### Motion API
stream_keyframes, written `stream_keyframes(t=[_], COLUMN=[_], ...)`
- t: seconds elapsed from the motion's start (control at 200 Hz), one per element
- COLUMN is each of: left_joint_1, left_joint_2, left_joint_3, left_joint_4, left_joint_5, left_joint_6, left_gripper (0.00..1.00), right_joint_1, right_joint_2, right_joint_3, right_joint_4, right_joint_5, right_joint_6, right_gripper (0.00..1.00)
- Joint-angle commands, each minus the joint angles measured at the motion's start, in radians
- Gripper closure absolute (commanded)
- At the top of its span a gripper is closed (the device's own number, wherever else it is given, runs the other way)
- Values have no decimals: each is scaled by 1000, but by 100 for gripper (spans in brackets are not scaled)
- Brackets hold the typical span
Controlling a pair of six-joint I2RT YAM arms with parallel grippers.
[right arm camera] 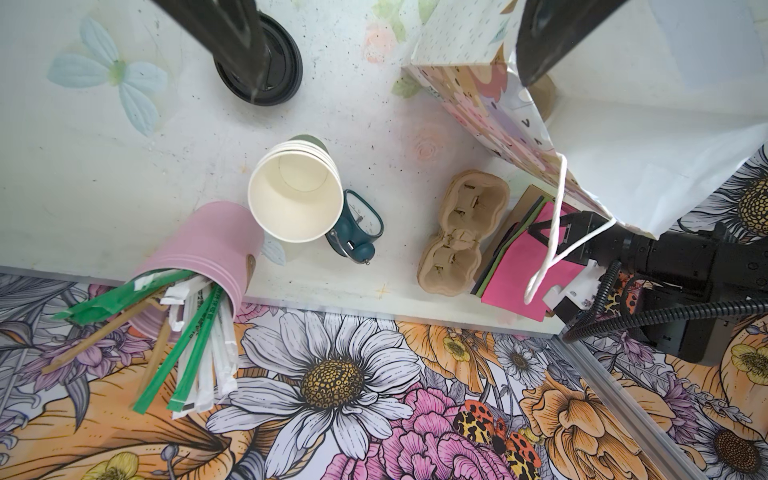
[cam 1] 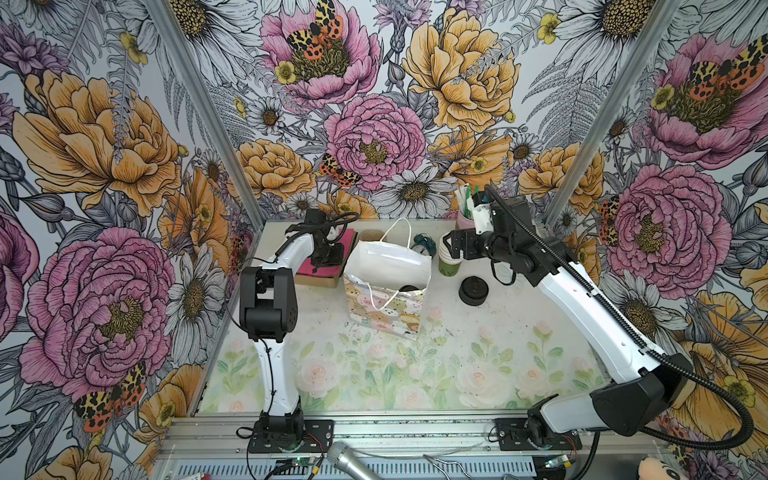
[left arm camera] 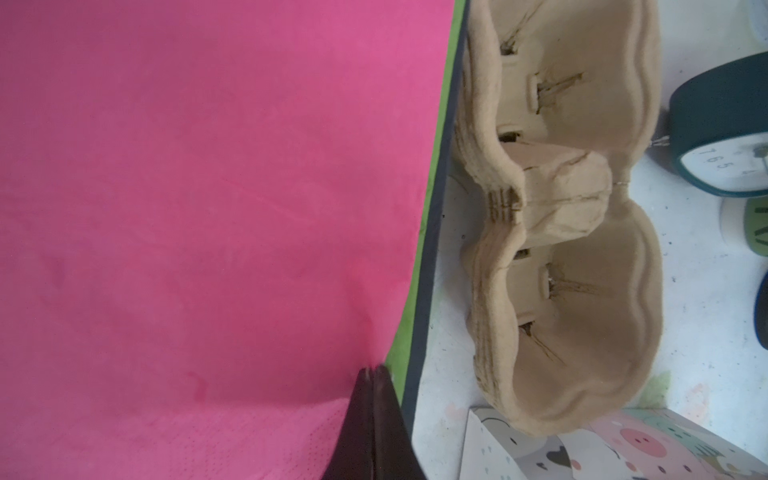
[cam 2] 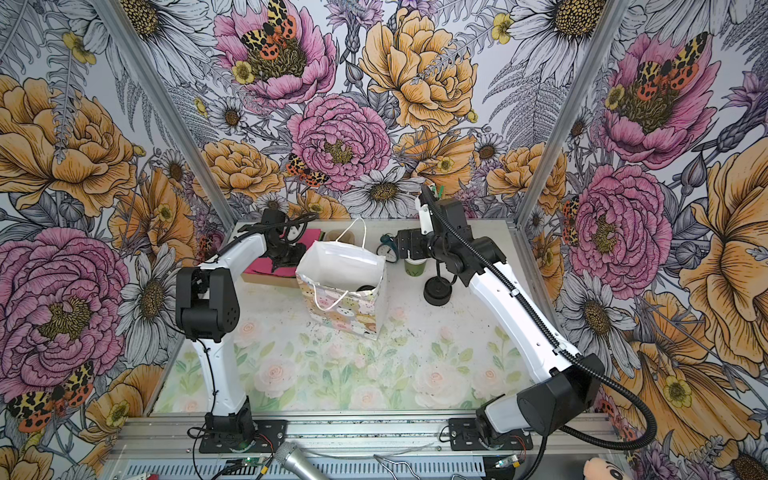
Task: Pack the takeout coffee
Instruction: 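Lower the left gripper and pinch the top pink tissue sheet, then lift the pink tissue sheet off the stack with the left gripper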
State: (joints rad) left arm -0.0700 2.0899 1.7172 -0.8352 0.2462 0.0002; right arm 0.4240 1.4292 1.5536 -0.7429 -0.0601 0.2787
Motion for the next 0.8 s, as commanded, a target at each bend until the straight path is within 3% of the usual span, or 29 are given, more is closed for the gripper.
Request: stream_keyframes(t=[0.0,0.325,0.795], left_joint_1=[-7,15,56], left_joint_2=[22,-69,-223], left_joint_3=[31,78,96], left_joint_4=[-5,-5,-5], left_joint_5=[-7,15,187], left_joint_6=[0,-31,-96], left_gripper=[100,100,100], right_joint_1=[-7,-8,-11], right_joint_2=[8,7,1], right_joint_3=[0,1,-2], right_joint_4=[20,20,20], right_joint_5=[-12,-11,-3], right_joint_6=[3,3,-1], right_gripper=[5,5,5])
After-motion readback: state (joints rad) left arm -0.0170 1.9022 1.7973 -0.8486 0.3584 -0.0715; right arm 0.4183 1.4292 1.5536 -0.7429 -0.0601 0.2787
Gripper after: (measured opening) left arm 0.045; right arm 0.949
